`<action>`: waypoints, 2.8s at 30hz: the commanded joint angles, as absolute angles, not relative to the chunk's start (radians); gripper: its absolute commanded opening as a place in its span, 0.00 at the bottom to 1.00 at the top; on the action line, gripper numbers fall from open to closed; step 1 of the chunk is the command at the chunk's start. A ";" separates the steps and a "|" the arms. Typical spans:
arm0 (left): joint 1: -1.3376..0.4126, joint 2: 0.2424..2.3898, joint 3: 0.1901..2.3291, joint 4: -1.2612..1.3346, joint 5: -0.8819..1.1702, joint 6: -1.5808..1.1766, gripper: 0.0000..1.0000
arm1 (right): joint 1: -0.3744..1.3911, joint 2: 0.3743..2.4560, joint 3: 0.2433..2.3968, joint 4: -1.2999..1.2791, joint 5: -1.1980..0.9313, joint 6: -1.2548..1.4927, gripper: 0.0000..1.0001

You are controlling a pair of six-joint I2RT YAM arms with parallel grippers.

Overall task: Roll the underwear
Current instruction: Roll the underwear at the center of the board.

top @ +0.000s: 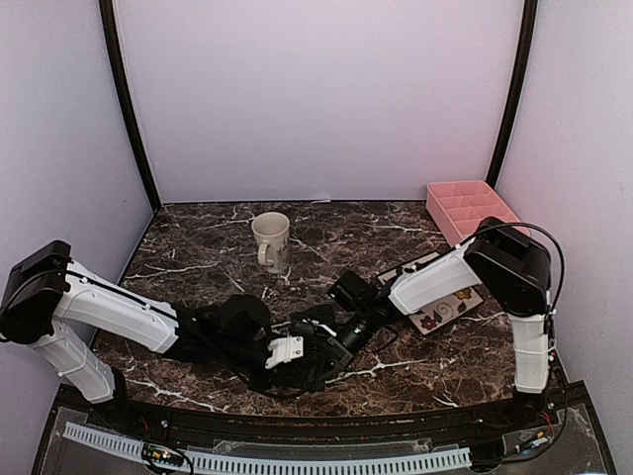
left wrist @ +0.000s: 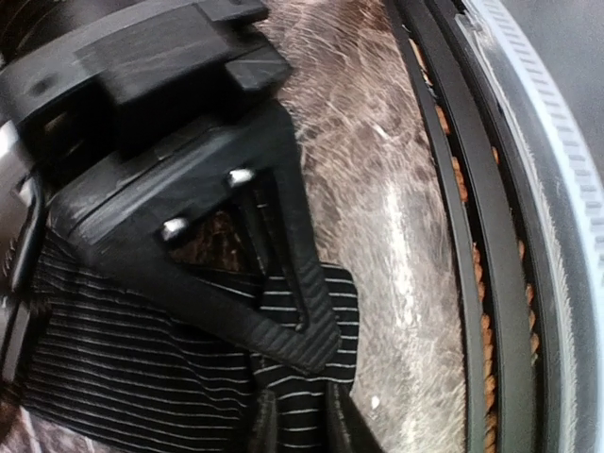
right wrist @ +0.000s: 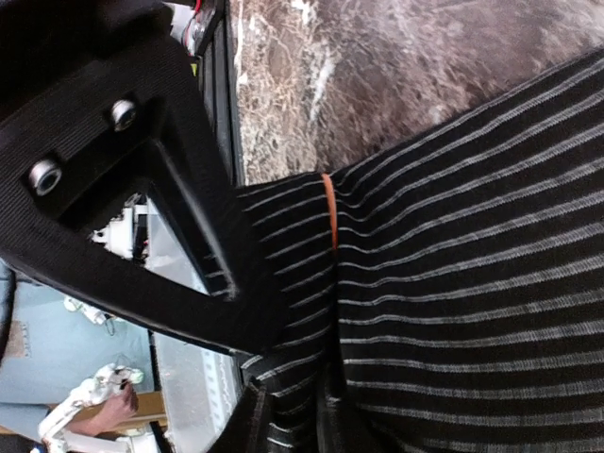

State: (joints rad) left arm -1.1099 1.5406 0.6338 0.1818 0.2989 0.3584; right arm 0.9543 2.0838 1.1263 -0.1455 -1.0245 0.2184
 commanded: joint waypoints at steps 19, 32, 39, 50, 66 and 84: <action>-0.877 1.877 0.800 0.043 0.886 0.060 0.04 | 0.916 1.268 0.685 0.003 -0.137 0.102 0.84; -0.806 2.109 0.957 -0.019 1.016 0.077 0.04 | 0.982 1.186 0.494 0.220 -0.321 -0.161 0.88; -0.787 2.185 1.023 -0.028 1.074 0.082 0.04 | 1.100 1.305 0.464 0.340 -0.281 -0.347 0.70; -0.765 2.259 1.086 -0.123 1.099 0.171 0.05 | 1.162 1.583 0.585 0.439 -0.289 -0.432 0.59; -0.738 2.238 1.072 -0.117 1.083 0.208 0.19 | 1.166 1.764 0.647 0.396 -0.258 -0.397 0.25; -0.592 1.440 0.652 0.314 0.682 0.003 0.67 | 1.023 1.815 0.811 0.016 -0.598 -0.025 0.00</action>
